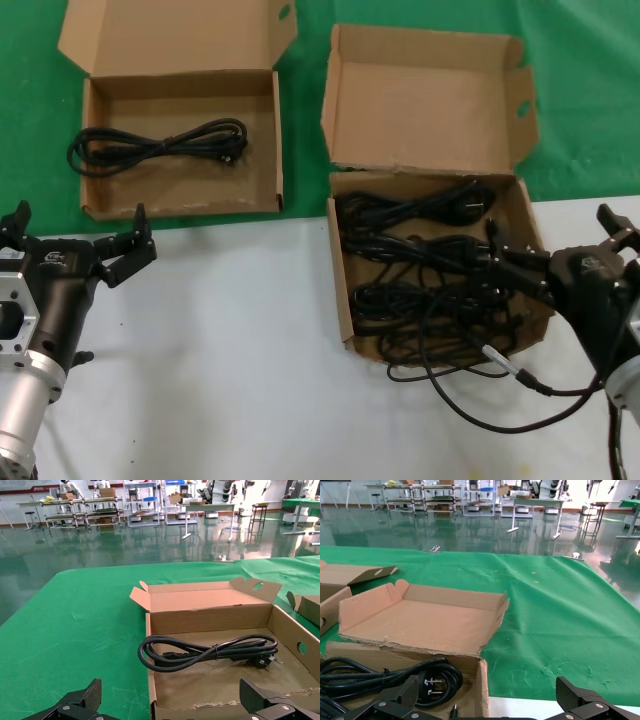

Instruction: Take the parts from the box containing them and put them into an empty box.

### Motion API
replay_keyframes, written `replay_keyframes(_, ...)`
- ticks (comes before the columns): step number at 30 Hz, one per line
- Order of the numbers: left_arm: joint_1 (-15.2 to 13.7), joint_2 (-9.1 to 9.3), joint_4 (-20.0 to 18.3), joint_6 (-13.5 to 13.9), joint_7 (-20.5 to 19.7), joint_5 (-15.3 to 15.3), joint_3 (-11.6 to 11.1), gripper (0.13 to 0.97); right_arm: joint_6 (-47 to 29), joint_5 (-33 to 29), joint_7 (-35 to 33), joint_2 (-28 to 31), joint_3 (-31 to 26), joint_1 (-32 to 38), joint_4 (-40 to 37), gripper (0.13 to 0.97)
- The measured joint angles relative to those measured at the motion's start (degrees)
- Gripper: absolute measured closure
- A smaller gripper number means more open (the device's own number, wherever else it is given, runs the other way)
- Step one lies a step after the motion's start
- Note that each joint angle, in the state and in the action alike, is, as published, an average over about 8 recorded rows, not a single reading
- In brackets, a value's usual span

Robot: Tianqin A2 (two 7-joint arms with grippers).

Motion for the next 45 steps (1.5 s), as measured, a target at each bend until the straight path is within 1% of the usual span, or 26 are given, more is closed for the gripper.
replay_keyframes(45, 0.0, 0.0, 0.0, 0.0, 0.0, 0.0, 0.0, 0.132, 0.0, 0.0, 0.0, 0.0, 0.0, 0.0, 0.0, 0.129)
